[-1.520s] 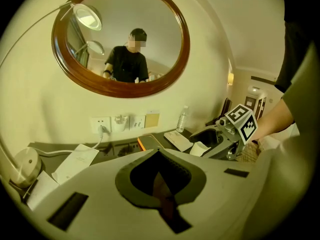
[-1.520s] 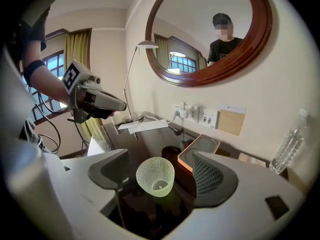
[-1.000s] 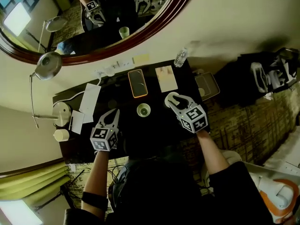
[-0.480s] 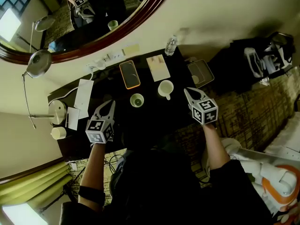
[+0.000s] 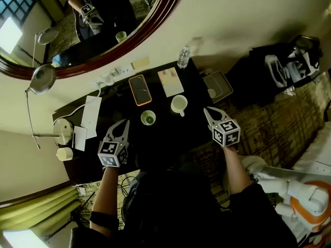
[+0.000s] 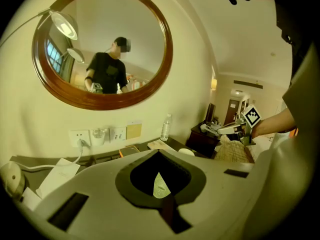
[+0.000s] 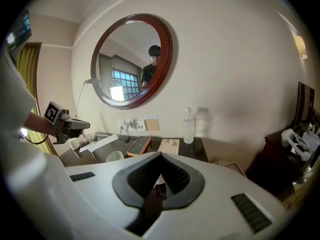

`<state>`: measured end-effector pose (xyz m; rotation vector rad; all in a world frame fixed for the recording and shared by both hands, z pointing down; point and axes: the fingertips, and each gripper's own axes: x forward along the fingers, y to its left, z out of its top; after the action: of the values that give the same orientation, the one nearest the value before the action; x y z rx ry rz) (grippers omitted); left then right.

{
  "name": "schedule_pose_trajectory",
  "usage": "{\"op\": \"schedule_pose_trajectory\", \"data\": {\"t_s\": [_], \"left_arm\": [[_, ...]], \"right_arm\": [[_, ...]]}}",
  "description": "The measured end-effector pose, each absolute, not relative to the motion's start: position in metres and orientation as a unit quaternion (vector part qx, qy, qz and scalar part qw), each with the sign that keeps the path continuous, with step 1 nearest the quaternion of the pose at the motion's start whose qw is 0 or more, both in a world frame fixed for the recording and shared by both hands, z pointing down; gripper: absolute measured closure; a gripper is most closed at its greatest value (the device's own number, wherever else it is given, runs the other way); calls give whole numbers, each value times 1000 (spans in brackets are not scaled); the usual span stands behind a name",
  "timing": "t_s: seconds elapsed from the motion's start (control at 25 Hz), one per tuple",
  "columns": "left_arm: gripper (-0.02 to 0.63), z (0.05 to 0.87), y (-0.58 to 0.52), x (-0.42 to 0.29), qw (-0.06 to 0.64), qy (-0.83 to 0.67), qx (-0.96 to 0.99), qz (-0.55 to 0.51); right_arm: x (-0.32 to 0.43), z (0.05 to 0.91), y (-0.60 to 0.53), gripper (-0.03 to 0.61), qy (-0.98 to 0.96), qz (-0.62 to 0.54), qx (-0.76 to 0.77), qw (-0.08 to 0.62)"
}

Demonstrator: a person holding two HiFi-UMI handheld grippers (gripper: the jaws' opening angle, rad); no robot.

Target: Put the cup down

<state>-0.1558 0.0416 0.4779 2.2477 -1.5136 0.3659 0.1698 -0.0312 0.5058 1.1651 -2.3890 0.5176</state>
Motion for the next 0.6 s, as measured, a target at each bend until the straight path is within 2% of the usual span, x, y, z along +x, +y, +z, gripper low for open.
{"op": "schedule_pose_trajectory", "data": {"t_s": [0.36, 0.4, 0.48, 0.6], "left_arm": [[606, 482, 43, -136, 227, -527, 809, 131], [591, 485, 42, -134, 231, -522, 810, 137], [474, 491, 39, -128, 242, -506, 814, 150], [369, 506, 35, -115, 251, -472, 824, 186]], "right_arm": [[178, 513, -28, 576, -860, 197, 418, 216], [179, 513, -27, 576, -860, 199, 418, 216], [180, 514, -27, 576, -859, 201, 418, 216], [182, 516, -26, 576, -860, 204, 415, 217]]}}
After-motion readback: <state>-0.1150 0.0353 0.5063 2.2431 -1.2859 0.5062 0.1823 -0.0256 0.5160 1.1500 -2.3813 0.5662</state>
